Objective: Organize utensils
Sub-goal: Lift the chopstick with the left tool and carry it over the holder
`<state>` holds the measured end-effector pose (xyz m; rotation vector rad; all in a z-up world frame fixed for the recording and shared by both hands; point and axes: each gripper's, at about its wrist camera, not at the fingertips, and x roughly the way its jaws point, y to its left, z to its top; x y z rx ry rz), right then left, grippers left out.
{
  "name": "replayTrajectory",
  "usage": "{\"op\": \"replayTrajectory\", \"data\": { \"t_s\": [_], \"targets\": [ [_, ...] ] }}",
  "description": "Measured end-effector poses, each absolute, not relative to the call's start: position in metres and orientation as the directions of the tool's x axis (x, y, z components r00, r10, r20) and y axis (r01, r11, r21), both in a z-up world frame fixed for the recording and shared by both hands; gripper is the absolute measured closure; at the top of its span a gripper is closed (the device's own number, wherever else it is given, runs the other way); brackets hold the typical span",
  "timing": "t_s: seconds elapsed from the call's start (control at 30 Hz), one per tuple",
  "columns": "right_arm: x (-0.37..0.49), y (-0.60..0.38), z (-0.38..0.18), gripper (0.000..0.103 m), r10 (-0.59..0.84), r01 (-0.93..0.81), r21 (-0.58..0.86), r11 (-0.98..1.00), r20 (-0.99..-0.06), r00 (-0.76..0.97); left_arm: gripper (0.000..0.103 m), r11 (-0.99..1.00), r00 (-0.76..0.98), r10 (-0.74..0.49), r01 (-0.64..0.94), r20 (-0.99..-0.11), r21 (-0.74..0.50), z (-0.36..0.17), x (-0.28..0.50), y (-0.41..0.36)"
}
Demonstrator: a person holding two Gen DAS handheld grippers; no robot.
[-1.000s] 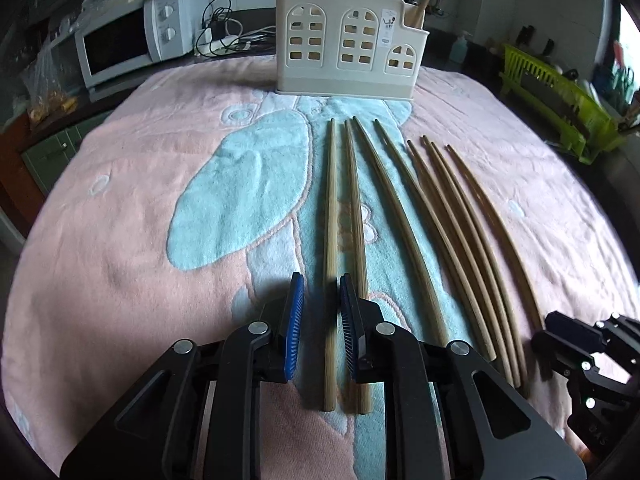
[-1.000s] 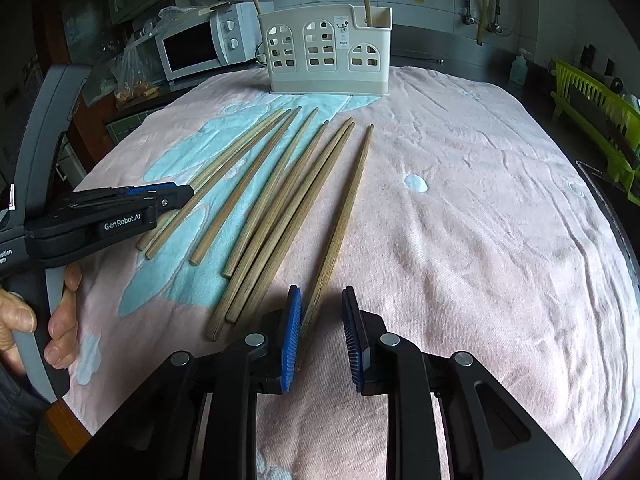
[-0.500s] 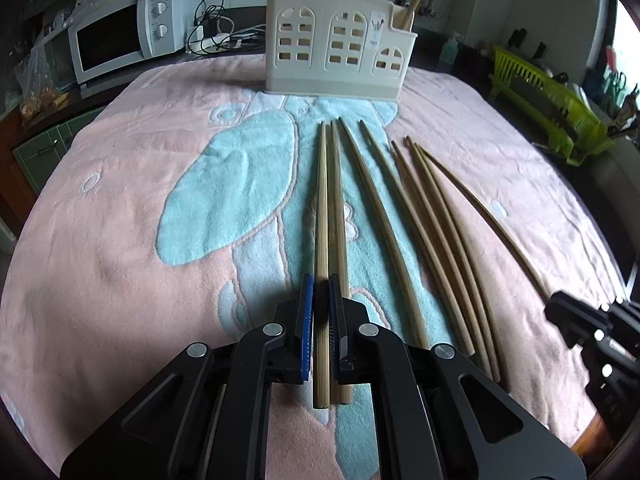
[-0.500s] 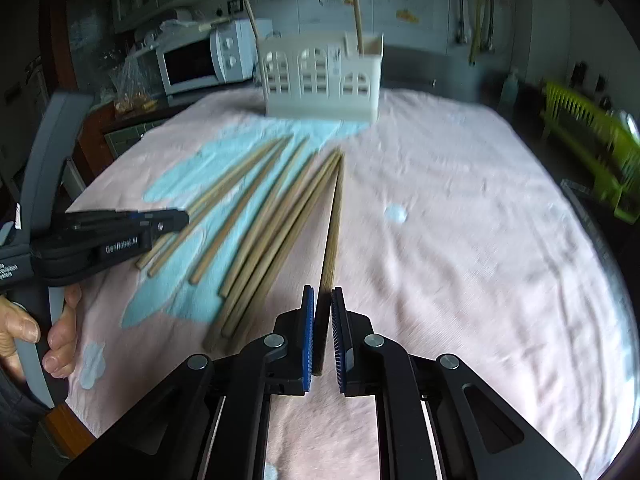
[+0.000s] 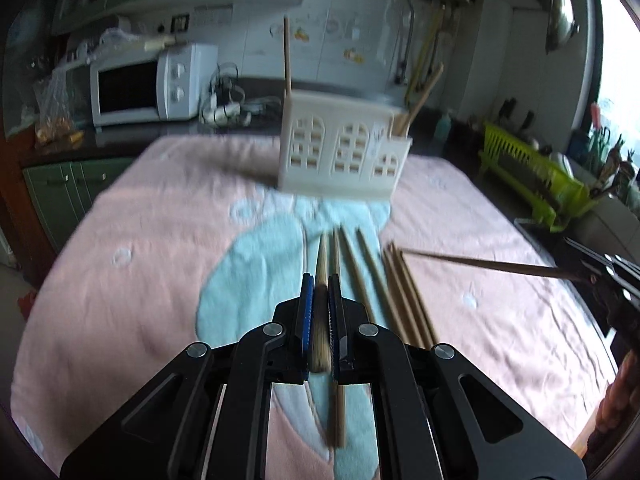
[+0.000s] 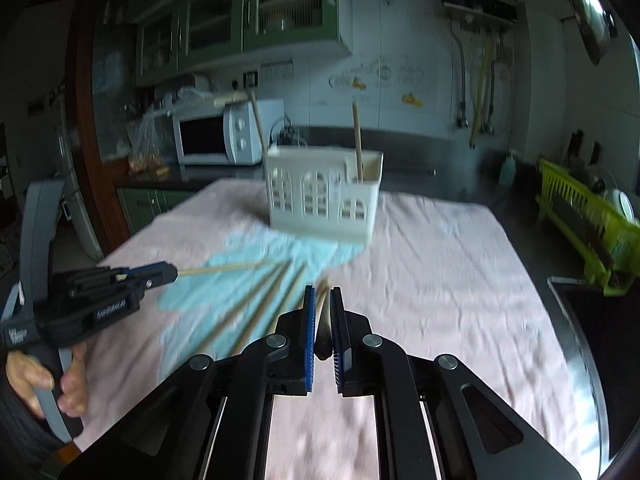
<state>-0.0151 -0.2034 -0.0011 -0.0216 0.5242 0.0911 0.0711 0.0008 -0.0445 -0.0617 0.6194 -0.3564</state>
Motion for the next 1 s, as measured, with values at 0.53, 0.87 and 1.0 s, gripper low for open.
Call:
{"op": "replayTrajectory", "data": {
  "t_s": [0.53, 0.87, 1.0],
  "targets": [
    [0.049, -0.234, 0.027, 0.096, 0.146, -0.114, 0.100, 0.988, -0.410, 0.901, 0.097, 0.936, 0.791, -0.346, 0.325, -0.504, -0.133, -0.011, 0.106, -0.012],
    [0.065, -0.239, 0.036, 0.096, 0.170, -0.139, 0.105, 0.985, -0.396, 0.903, 0.098, 0.921, 0.778, -0.388, 0.348, -0.495, -0.176, 0.006, 0.126, -0.012],
    [0.074, -0.245, 0.056, 0.096, 0.195, -0.161, 0.116, 0.980, -0.406, 0.893, 0.098, 0.911, 0.767, -0.411, 0.368, -0.493, -0.186, 0.023, 0.136, -0.013]
  ]
}}
